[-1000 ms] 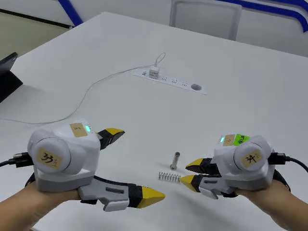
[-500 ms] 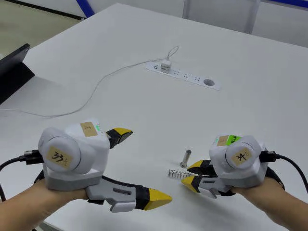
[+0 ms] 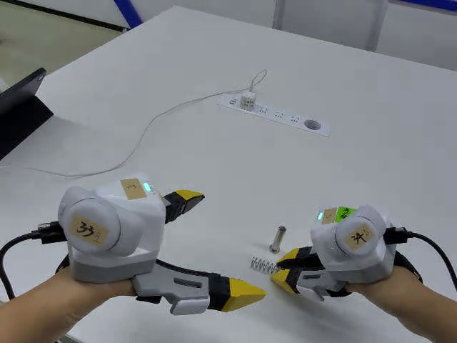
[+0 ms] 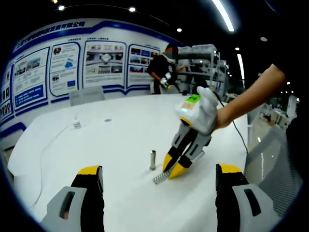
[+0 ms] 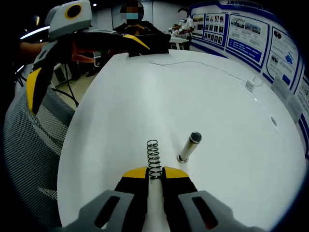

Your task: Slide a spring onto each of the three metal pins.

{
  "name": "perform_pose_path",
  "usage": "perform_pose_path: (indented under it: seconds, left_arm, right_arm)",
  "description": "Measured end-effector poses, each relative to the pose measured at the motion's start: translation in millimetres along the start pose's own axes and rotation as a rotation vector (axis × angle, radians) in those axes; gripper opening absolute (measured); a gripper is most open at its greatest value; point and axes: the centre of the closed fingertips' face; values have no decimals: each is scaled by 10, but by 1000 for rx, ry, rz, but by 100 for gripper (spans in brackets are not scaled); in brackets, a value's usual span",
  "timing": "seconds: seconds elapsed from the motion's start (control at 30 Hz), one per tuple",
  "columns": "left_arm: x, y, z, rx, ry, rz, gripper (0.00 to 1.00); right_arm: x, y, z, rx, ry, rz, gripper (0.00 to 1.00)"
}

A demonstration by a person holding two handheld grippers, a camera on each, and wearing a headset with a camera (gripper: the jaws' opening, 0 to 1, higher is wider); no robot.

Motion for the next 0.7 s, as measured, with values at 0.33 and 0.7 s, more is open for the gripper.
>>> perform_pose_path:
  seconds: [0.33,0.7]
  left_arm:
    - [-33,2,91,-38,-14,-25,94]
    - [71,-69,235,-85,-48,-15,86]
  right_arm:
    - [71,81,-44,-37,54,1,11]
    - [315,519,-122,-46,133,84,10]
Point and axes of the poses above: the centre of the closed fingertips' face, and the gripper's own axes: y roughly backward along the fingers, z roughly to its right, x roughly out of its top, and after that the axes turned 4 degrees about -x, right-handed
